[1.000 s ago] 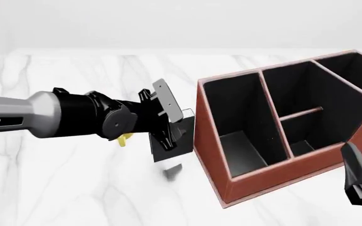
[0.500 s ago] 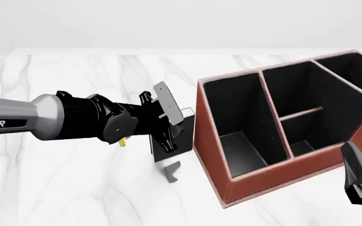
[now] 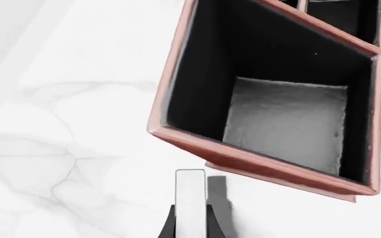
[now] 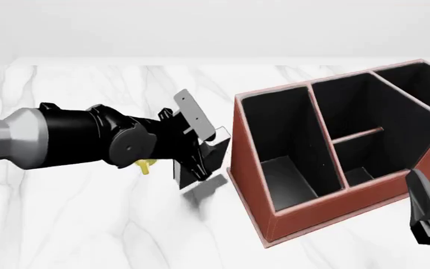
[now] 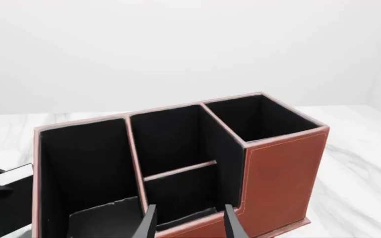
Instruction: Pick up the book and place it in the back compartment of the caddy.
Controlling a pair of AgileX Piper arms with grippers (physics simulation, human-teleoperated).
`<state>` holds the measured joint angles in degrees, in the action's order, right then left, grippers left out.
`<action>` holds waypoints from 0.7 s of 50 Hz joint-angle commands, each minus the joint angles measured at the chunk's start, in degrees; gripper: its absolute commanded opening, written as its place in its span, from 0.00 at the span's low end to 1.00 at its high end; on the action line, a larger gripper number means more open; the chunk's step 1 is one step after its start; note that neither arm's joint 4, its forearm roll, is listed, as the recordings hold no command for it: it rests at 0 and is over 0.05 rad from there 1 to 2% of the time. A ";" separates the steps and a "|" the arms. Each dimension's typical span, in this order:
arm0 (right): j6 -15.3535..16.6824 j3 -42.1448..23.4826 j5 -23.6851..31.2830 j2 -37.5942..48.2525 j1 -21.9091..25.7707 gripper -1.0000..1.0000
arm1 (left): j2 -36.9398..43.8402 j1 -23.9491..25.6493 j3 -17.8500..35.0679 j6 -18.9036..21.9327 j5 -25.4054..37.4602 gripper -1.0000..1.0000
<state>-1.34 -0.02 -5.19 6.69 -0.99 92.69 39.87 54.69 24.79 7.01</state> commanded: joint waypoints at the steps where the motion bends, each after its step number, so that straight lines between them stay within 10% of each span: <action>1: 0.08 -0.01 0.78 -0.91 0.01 1.00 | -5.84 1.22 2.98 -2.55 6.60 0.00; 4: -0.01 0.01 2.00 -2.15 0.01 1.00 | -13.79 1.88 15.63 -6.09 23.09 0.00; 35: -0.08 0.01 2.22 -2.38 -0.04 1.00 | -19.45 3.91 27.86 -3.77 33.76 0.00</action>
<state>-1.42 -0.03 -3.17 4.53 -1.02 75.46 41.83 77.20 20.86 37.56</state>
